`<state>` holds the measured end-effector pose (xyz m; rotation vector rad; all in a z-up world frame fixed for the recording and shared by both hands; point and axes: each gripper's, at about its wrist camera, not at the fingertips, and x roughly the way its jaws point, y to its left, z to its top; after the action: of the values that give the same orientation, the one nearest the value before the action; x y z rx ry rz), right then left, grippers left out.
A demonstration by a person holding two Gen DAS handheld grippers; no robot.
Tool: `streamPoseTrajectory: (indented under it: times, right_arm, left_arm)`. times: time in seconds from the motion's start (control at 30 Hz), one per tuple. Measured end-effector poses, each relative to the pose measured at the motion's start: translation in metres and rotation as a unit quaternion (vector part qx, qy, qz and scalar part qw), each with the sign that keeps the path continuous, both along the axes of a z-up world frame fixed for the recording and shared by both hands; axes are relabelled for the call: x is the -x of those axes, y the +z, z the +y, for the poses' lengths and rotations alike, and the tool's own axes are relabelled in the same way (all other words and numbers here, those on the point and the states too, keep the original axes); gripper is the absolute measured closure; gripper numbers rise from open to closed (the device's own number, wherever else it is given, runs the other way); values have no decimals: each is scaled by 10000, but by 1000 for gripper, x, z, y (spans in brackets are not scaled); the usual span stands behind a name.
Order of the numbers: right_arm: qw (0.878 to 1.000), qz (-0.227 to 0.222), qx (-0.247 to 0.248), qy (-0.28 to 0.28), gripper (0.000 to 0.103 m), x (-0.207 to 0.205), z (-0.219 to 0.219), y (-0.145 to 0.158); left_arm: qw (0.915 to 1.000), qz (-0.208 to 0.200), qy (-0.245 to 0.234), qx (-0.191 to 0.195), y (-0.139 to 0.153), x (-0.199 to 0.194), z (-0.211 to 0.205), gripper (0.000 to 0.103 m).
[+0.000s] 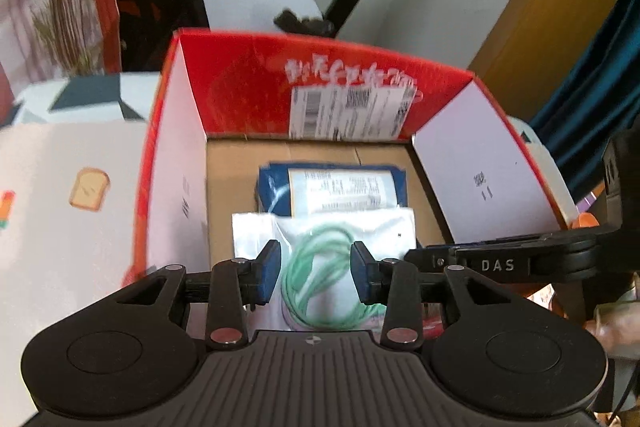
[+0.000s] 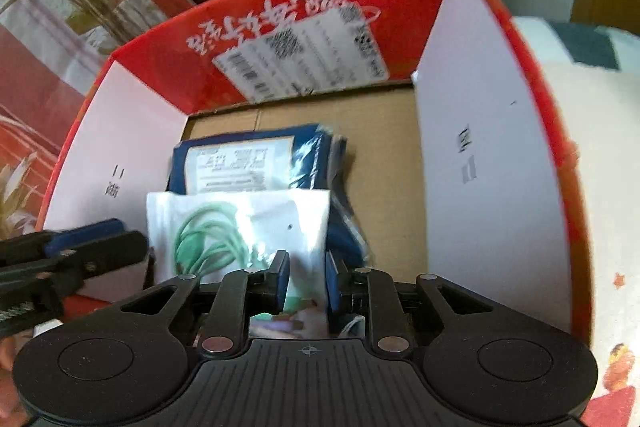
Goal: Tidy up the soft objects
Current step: 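Open both grippers to release the cable bag and withdraw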
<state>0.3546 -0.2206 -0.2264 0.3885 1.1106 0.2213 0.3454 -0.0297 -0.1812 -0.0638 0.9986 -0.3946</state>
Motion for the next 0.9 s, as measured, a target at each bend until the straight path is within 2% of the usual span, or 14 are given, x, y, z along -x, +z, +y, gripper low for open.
streamPoseTrajectory:
  times: [0.17,0.3,0.5,0.6,0.73,0.9]
  right_arm:
    - [9978,-641,-115,-113,83,19,-5,15]
    - [9929,-1183,28,-80,83,39,-6,29]
    - [9832,-1821,-75,-11,82,80,-11,52]
    - [9775,-2110,-9,54,82,104,-15,61]
    - [9706,-2401,84,174,81,133,-20,69]
    - [9711,-2370,71,273,79,155,-24,68]
  left_arm:
    - [9986,-514,117,-45,17,13,3,63]
    - [9951,-944,277,-36,32,30,9,63]
    - [9905,-1290,474,58,46,66,22,63]
    - [9896,-1298,582,206,46,84,31,63]
    - [9897,-1029,816,566,36,108,46,64]
    - [9919,-748,871,546,22,131,54,64]
